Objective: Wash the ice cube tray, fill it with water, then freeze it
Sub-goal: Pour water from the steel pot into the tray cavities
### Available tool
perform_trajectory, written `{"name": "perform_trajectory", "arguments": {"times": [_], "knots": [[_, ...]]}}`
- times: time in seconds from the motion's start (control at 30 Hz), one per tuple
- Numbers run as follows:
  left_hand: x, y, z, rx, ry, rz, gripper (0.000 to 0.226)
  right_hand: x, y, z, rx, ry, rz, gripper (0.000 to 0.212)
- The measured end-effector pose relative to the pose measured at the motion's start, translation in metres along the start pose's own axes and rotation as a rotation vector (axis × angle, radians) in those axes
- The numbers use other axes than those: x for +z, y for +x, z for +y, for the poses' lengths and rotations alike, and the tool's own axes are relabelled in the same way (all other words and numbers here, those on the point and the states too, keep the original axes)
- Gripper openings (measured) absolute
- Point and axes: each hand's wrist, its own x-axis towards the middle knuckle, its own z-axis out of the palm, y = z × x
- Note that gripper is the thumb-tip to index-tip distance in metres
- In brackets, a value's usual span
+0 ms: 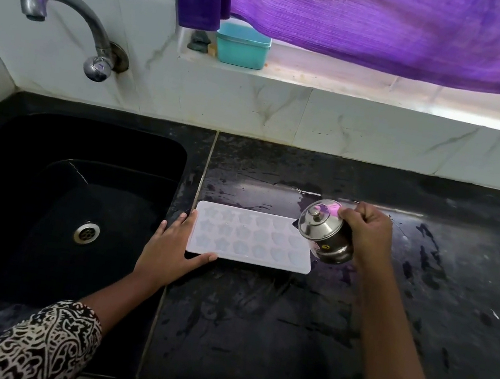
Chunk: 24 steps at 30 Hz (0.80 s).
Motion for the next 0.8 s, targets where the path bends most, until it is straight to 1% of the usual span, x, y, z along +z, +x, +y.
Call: {"name": "perform_trajectory", "arguments": {"times": [0.1, 0.2, 0.33, 0.5, 0.8], "knots": [[-0.001, -0.001, 0.001, 0.003, 0.0, 0.001, 0.118, 0.0, -0.003, 0.0, -0.062, -0.041, -0.017, 0.035], [-0.001, -0.001, 0.002, 0.007, 0.003, 0.003, 0.119, 0.003, -0.005, -0.004, -0.152, -0.135, -0.039, 0.042], [-0.002, -0.002, 0.002, 0.007, 0.019, -0.001, 0.122, 0.006, -0.003, -0.008, -0.201, -0.218, -0.045, 0.044], [-0.002, -0.002, 0.001, 0.007, 0.017, 0.001, 0.119, 0.011, -0.005, -0.015, -0.242, -0.228, -0.073, 0.046], [0.0, -0.001, 0.0, 0.009, 0.011, 0.007, 0.12, 0.015, -0.004, -0.021, -0.283, -0.282, -0.095, 0.044]]}}
